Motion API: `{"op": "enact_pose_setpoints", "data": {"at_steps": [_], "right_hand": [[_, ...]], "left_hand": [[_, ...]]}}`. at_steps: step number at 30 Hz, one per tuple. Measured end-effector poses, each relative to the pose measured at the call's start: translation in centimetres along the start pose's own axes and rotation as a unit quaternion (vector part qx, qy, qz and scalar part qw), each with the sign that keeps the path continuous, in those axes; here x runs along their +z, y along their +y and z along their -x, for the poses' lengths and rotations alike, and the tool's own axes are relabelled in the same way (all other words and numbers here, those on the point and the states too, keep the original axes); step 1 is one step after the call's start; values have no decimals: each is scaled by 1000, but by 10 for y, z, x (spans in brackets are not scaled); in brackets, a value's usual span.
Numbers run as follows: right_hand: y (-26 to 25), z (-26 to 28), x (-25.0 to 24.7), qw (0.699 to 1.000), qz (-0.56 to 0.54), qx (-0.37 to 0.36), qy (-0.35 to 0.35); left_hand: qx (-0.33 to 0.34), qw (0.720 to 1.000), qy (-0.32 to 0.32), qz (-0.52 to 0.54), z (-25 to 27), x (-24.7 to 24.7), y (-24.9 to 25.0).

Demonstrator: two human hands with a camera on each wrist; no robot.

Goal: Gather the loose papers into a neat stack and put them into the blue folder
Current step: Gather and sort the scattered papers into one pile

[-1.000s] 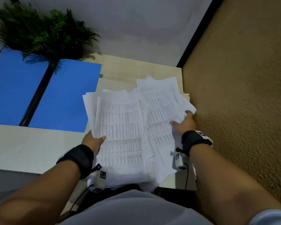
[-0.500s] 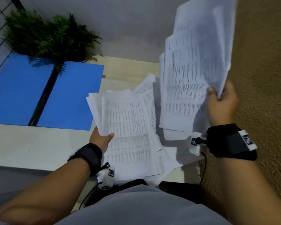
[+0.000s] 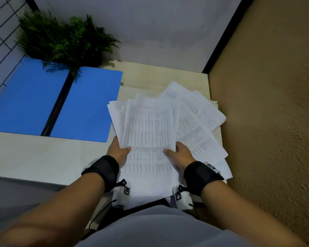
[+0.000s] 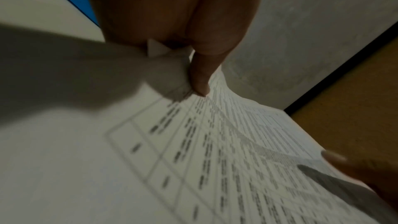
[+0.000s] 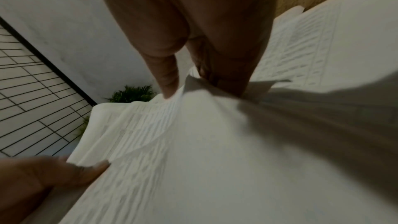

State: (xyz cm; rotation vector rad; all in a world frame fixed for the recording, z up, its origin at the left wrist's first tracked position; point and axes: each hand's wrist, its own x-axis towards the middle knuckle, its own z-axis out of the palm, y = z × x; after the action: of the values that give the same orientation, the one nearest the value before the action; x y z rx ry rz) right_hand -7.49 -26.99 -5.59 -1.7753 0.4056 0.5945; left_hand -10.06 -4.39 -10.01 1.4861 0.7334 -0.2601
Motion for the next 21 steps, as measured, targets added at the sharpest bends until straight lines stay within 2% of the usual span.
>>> {"op": "enact_pose_setpoints", "data": {"at_steps": [3, 5, 8, 12, 14, 16, 19, 21], "right_hand": [[-18, -18, -11, 995, -82, 25, 43], [-33, -33, -22, 991, -108, 9, 73], [-47, -55, -31, 992, -63, -22, 109], [-51, -72, -40, 979, 54, -13, 194], [-48, -77, -48, 973, 139, 6, 186], [-46, -80, -52, 969, 203, 19, 138], [-42, -76, -39, 976, 207, 13, 61], [-40, -74, -26, 980, 197, -4, 39]], "left_hand": [[12, 1000, -16, -11, -3, -4, 1], [14, 999, -33, -23, -7, -8, 0], [22, 996, -60, -65, -6, -12, 1], [2, 996, -45, -76, -7, -11, 4], [-10, 996, -45, -77, -9, -11, 2], [-22, 997, -54, -59, -10, -13, 0], [-35, 994, -62, -87, -10, -10, 2], [-20, 992, -64, -110, -13, -7, 2]]}}
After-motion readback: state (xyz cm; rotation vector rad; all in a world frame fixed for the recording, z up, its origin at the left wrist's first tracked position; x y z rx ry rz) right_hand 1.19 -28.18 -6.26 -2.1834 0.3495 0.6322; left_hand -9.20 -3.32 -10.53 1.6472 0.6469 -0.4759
